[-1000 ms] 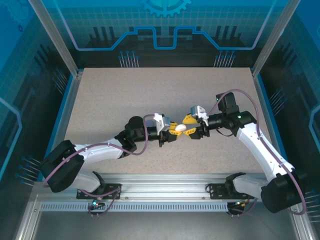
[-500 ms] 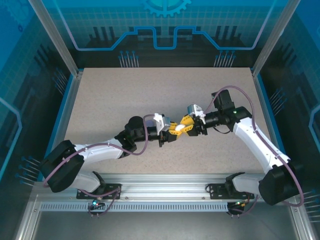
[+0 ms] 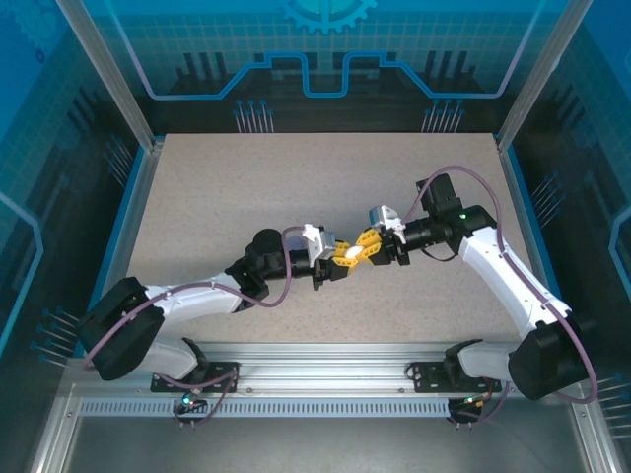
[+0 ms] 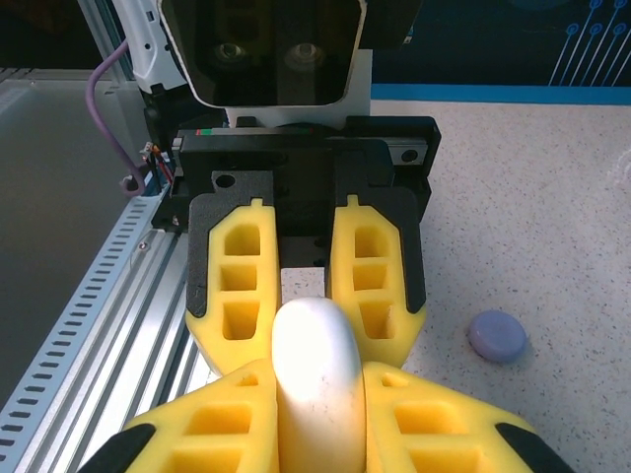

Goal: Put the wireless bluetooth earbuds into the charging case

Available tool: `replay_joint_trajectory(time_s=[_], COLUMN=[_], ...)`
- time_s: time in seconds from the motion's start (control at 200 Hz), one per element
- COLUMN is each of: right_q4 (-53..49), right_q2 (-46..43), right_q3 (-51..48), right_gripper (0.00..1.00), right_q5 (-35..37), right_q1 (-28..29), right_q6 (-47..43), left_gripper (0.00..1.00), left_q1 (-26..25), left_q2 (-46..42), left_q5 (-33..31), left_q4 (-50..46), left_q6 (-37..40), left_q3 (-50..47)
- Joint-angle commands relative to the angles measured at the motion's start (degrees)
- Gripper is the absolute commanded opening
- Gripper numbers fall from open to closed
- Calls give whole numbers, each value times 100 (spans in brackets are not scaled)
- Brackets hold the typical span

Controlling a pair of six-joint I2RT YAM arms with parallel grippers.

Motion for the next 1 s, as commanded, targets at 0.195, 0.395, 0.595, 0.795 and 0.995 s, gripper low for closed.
replay_joint_trajectory(time_s=[0.195, 0.395, 0.595, 0.795, 0.995], right_q4=[-399, -466, -699, -718, -1080], right_q2=[170, 490, 1388, 2442, 3789], right_q3=[245, 367, 895, 1514, 2518], right_gripper=[14, 14, 14, 13, 12], right_q5=[73, 591, 1089, 1425, 1838], right_q1=[70, 10, 2, 2, 123], right_q6=[-187, -22, 537, 1133, 1674], left_gripper=[59, 71, 74, 75, 78], left_q1=[-17, 1, 352, 1224, 1696], left_q2=[-148, -383, -1053, -1829, -2421], left_q5=[-98, -389, -1077, -1643, -2319], left_q4=[120, -96, -770, -1100, -1852], left_q6=[136, 204, 131, -461, -778], left_q3=[-19, -224, -589, -1035, -1126])
